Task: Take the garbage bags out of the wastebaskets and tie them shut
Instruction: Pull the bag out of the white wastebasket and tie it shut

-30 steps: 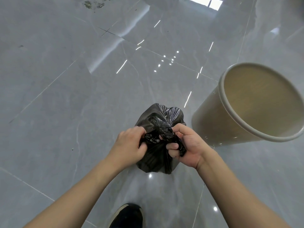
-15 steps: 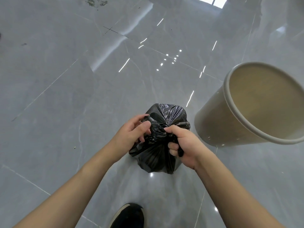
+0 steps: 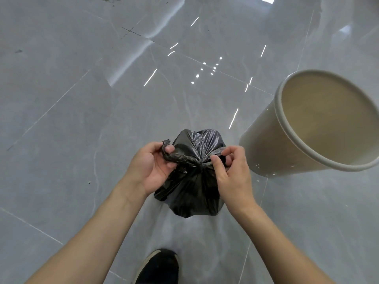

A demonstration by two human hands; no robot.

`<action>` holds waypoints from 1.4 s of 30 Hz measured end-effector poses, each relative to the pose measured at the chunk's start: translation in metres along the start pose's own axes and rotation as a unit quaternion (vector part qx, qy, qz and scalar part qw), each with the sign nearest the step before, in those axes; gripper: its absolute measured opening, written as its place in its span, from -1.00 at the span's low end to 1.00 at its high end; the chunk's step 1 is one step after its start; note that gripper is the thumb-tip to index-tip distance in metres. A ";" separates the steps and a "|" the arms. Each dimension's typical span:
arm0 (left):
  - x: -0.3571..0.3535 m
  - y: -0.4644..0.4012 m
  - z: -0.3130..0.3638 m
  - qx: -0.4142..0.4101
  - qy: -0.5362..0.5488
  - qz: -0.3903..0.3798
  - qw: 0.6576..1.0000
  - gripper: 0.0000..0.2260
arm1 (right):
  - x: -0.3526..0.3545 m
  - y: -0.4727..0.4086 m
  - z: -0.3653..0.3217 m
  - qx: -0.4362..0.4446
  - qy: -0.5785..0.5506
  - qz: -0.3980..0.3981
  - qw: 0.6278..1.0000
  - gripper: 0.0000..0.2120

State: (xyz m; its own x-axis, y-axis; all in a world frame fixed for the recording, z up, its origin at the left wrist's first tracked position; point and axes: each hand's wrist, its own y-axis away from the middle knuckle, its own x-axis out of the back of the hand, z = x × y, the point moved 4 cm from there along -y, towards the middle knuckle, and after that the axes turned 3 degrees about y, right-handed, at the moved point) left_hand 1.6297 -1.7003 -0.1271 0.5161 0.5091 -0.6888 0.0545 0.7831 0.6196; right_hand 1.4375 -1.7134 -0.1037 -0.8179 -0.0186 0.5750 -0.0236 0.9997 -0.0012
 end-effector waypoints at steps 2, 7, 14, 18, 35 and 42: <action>0.011 -0.005 0.006 -0.008 -0.066 0.054 0.996 -0.82 | 0.003 0.003 0.005 0.039 0.005 -0.014 0.999 -0.78; 0.022 -0.014 0.012 -0.056 -0.272 0.129 0.952 -0.80 | 0.002 0.006 0.003 0.076 -0.031 -0.063 0.995 -0.91; 0.019 -0.020 0.034 -0.136 -0.528 0.114 0.830 -0.83 | 0.013 -0.005 0.026 0.060 0.104 -0.134 0.984 -0.73; 0.010 -0.016 0.035 -0.162 -0.688 0.074 0.704 -0.87 | 0.005 -0.007 0.014 0.109 0.179 -0.170 0.963 -0.69; 0.027 -0.002 0.023 -0.136 -0.860 -0.015 0.493 -0.77 | 0.005 -0.011 0.010 0.055 0.431 -0.204 0.877 -0.73; 0.008 0.034 0.015 -0.246 -0.878 -0.135 0.388 -0.87 | 0.018 -0.016 0.019 -0.123 0.448 -0.252 0.849 -0.72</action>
State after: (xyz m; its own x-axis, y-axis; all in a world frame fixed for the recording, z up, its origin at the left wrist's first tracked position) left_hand 1.6486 -1.6751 -0.1062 0.3591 -0.3040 0.8824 0.3616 0.9169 0.1687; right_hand 1.4121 -1.7296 -0.1092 0.0287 -0.5361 0.8437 -0.0306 0.8431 0.5368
